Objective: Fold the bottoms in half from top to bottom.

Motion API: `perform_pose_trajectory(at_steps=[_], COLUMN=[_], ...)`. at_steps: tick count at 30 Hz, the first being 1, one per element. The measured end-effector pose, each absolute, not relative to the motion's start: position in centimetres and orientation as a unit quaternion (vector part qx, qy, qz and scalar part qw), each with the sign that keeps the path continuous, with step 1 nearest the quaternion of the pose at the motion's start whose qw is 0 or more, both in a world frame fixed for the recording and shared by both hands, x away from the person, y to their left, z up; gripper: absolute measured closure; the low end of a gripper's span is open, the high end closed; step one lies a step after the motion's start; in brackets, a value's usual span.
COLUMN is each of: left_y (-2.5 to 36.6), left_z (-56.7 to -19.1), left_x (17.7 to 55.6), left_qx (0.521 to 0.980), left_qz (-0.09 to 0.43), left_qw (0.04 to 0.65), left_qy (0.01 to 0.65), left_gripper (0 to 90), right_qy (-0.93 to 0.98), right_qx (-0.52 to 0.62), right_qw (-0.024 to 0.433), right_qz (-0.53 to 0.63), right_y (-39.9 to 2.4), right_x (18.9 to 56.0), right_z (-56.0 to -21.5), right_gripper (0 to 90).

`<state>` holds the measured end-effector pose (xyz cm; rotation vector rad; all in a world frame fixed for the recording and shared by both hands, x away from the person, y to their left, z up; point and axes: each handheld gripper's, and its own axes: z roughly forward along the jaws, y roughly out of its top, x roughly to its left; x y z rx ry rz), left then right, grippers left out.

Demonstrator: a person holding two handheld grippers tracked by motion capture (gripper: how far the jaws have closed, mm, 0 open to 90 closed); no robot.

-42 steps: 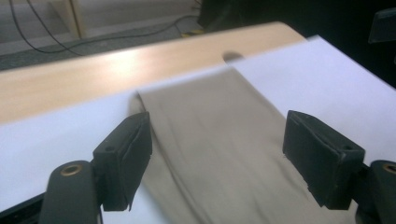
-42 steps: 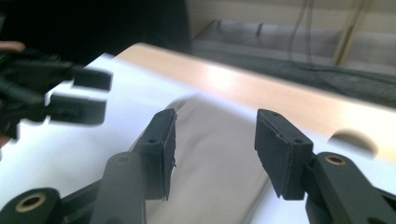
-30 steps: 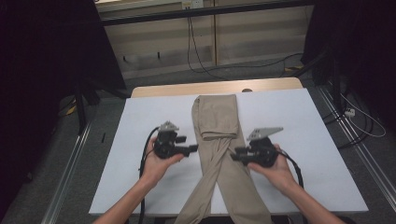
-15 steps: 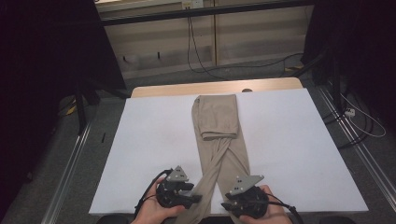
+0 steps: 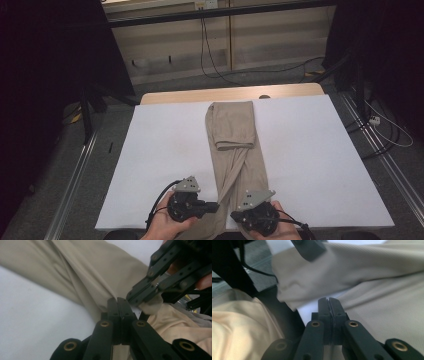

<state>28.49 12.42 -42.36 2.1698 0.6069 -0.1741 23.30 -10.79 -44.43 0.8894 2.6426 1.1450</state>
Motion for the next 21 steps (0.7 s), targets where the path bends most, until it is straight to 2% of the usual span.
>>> perform_pose_trajectory(at_steps=[8,10,17,21], left_y=[12.1,11.5,8.1,5.6], left_z=[-41.9,-41.7,-41.6,-41.8], left_x=[28.2,28.0,27.4,27.1], left_qx=[0.857,0.858,0.873,0.877], left_qz=[-0.083,-0.086,-0.096,-0.106], left_qw=[0.447,0.447,0.434,0.429], left_qy=[0.244,0.237,0.202,0.187], left_gripper=[90.0,90.0,90.0,90.0], right_qy=[0.883,0.882,0.854,0.831], right_qx=[0.274,0.276,0.337,0.367], right_qw=[0.032,0.017,0.078,0.096], right_qz=[0.379,0.381,0.389,0.407], right_y=[-10.2,-10.6,-15.3,-17.2], right_x=[23.2,23.2,24.3,25.4], right_z=[-44.6,-44.5,-43.1,-42.4], right_gripper=[88.8,84.8,80.1,78.1])
